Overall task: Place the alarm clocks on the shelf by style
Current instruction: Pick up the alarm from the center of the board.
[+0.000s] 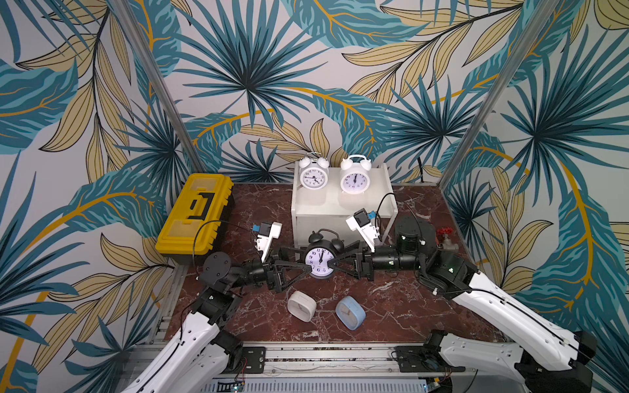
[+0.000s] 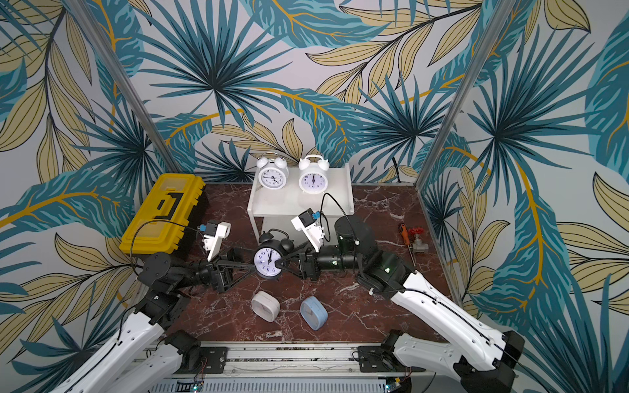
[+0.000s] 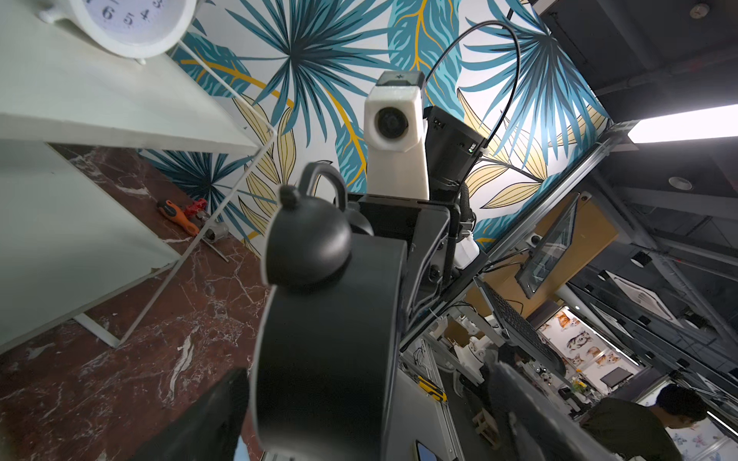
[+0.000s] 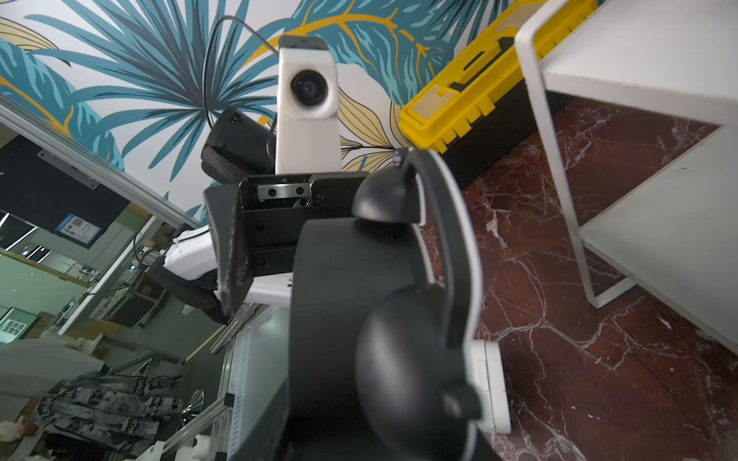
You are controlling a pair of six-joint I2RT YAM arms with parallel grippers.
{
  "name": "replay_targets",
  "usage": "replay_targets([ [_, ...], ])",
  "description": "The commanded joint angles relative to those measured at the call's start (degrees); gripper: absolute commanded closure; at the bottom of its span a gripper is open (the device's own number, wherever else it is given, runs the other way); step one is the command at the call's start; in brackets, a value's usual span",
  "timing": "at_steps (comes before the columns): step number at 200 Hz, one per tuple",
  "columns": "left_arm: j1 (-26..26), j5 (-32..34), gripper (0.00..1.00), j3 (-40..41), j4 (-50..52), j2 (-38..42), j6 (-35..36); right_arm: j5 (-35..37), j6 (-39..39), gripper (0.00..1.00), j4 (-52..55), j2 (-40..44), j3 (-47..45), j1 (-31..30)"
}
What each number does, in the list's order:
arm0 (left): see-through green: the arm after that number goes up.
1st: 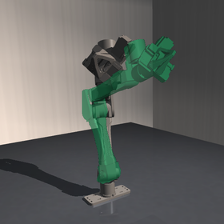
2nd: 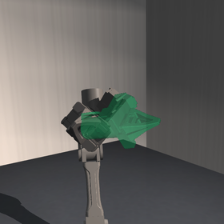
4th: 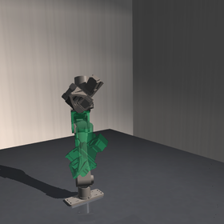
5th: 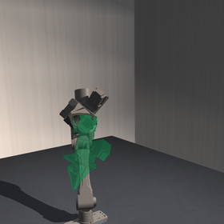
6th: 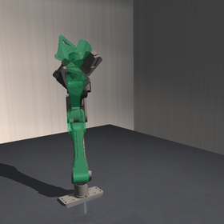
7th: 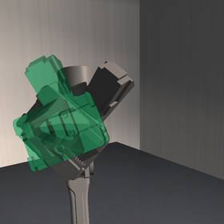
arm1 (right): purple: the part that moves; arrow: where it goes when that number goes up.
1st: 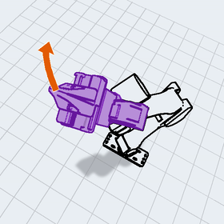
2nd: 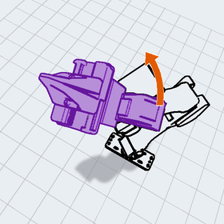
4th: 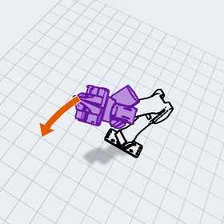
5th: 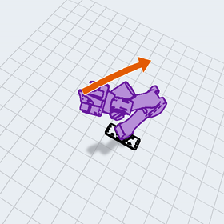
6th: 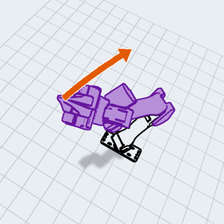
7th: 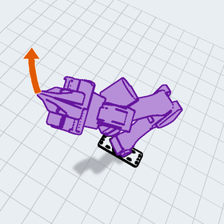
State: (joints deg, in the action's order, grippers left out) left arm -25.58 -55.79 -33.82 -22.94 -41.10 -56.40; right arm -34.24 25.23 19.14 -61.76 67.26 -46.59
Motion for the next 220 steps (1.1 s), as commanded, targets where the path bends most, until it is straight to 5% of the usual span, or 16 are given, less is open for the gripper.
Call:
replay_targets([
  [1, 0.0, -2.0, 0.10, -2.2, -2.4, -0.1, -0.6, -5.3, -1.4, 0.77, -1.8, -0.1, 0.6, 0.1],
  [73, 0.0, 0.1, 0.55, -0.3, -10.0, -0.3, -6.4, -4.7, -0.5, 0.76, -3.2, -0.4, -0.9, 2.2],
  [97, 0.0, 2.4, 0.66, 1.3, -13.0, -0.4, -8.0, -3.2, 2.9, 0.65, -8.9, 0.6, -2.2, 2.2],
  [122, 0.0, 4.9, 0.73, 3.2, -16.9, -0.7, -9.8, -0.3, 7.1, 0.38, -13.7, 1.8, -4.1, 2.2],
  [145, -0.1, 6.2, 0.77, 4.1, -19.1, -1.3, -10.6, 2.5, 11.7, 0.32, -21.7, 3.4, -9.1, 1.9],
  [184, 0.0, 8.1, 0.77, 5.0, -21.4, -1.9, -11.6, 7.2, 13.8, 0.35, -27.8, 4.1, -14.0, -1.2],
  [220, 0.1, 9.5, 0.77, 5.5, -20.8, -1.6, -10.7, 9.8, 14.2, 0.64, -31.0, 4.4, -15.6, -3.0],
])
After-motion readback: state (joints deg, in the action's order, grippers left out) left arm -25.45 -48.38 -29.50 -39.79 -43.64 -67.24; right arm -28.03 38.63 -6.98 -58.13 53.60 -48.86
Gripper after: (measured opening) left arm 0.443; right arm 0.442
